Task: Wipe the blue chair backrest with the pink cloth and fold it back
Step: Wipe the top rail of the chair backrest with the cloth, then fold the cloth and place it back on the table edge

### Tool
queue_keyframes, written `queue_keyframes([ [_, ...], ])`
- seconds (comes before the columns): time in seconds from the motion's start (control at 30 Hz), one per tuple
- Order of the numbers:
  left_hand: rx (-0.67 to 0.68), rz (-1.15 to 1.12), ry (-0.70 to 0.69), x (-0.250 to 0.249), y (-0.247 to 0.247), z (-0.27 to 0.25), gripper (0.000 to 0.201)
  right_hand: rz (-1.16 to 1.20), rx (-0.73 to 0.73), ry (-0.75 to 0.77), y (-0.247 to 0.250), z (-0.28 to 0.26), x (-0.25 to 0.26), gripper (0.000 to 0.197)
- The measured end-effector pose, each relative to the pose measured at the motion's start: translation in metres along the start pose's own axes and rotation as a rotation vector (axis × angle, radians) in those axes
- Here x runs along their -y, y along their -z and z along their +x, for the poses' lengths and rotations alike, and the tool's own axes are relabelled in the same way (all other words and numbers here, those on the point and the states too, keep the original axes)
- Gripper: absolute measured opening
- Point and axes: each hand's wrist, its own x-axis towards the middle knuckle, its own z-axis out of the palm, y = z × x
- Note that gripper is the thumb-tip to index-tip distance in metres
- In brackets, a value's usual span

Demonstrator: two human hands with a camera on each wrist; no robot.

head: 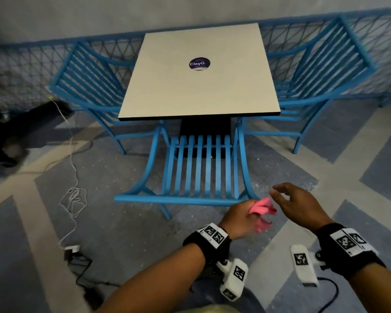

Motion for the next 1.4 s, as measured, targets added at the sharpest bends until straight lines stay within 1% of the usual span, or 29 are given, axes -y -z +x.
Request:
queue_keyframes([
  [0.07, -0.034, 0.037, 0.008, 0.004, 0.015, -0.002, 0.02, 0.041, 0.039, 0.024, 0.002, -0.002, 0.013, 0.043],
  [0.2, -0.07, 0.159, 0.037, 0.01, 0.05, -0.003, 0.026, 0.157, 0.098, 0.084, 0.003, -0.005, 0.039, 0.054],
  [0.27, -0.055, 0.189, 0.037, 0.011, 0.064, -0.005, 0.026, 0.202, 0.141, 0.132, 0.005, -0.006, 0.05, 0.056],
  [0.33, -0.038, 0.246, 0.04, 0.007, 0.074, -0.007, 0.02, 0.201, 0.207, 0.203, 0.005, -0.006, 0.059, 0.06],
  [0.4, 0.016, 0.288, 0.034, 0.001, 0.079, -0.009, 0.015, 0.174, 0.269, 0.261, 0.007, -0.006, 0.067, 0.066],
  [0.47, 0.077, 0.316, 0.016, -0.009, 0.083, -0.012, 0.016, 0.131, 0.302, 0.304, 0.009, -0.004, 0.074, 0.073],
  [0.53, 0.106, 0.32, 0.008, -0.015, 0.085, -0.012, 0.016, 0.094, 0.319, 0.32, 0.015, -0.001, 0.083, 0.075],
  [0.6, 0.1, 0.277, 0.019, -0.02, 0.089, -0.01, 0.01, 0.091, 0.363, 0.311, 0.023, 0.001, 0.091, 0.074],
  [0.63, 0.095, 0.227, 0.038, -0.022, 0.091, -0.01, 0.01, 0.084, 0.394, 0.309, 0.026, 0.002, 0.094, 0.074],
  [0.67, 0.103, 0.171, 0.062, -0.022, 0.094, -0.01, 0.017, 0.063, 0.414, 0.314, 0.029, 0.002, 0.097, 0.072],
  [0.73, 0.126, 0.079, 0.083, -0.028, 0.099, -0.01, 0.034, 0.009, 0.397, 0.337, 0.036, 0.003, 0.099, 0.065],
  [0.8, 0.135, 0.006, 0.096, -0.034, 0.102, -0.01, 0.04, -0.025, 0.352, 0.366, 0.044, 0.005, 0.101, 0.05],
  [0.87, 0.099, -0.054, 0.116, -0.04, 0.104, -0.008, 0.033, -0.022, 0.323, 0.398, 0.052, 0.006, 0.101, 0.033],
  [0.9, 0.071, -0.077, 0.117, -0.042, 0.105, -0.007, 0.028, -0.007, 0.314, 0.411, 0.056, 0.006, 0.101, 0.026],
  [0.97, 0.032, -0.111, 0.1, -0.043, 0.105, -0.003, 0.024, 0.016, 0.288, 0.41, 0.063, 0.008, 0.101, 0.018],
  [1.03, 0.011, -0.107, 0.076, -0.047, 0.105, 0.0, 0.024, 0.035, 0.268, 0.395, 0.071, 0.011, 0.099, 0.016],
  [1.17, -0.021, -0.013, 0.027, -0.056, 0.11, 0.008, 0.03, 0.027, 0.218, 0.38, 0.081, 0.018, 0.097, 0.017],
  [1.27, 0.033, 0.133, 0.012, -0.064, 0.122, 0.013, 0.039, 0.059, 0.191, 0.358, 0.084, 0.024, 0.093, 0.017],
  [1.33, 0.082, 0.215, 0.022, -0.069, 0.132, 0.016, 0.039, 0.061, 0.17, 0.355, 0.086, 0.027, 0.092, 0.017],
  [1.4, 0.121, 0.227, 0.047, -0.072, 0.143, 0.018, 0.038, 0.061, 0.16, 0.34, 0.09, 0.03, 0.092, 0.018],
])
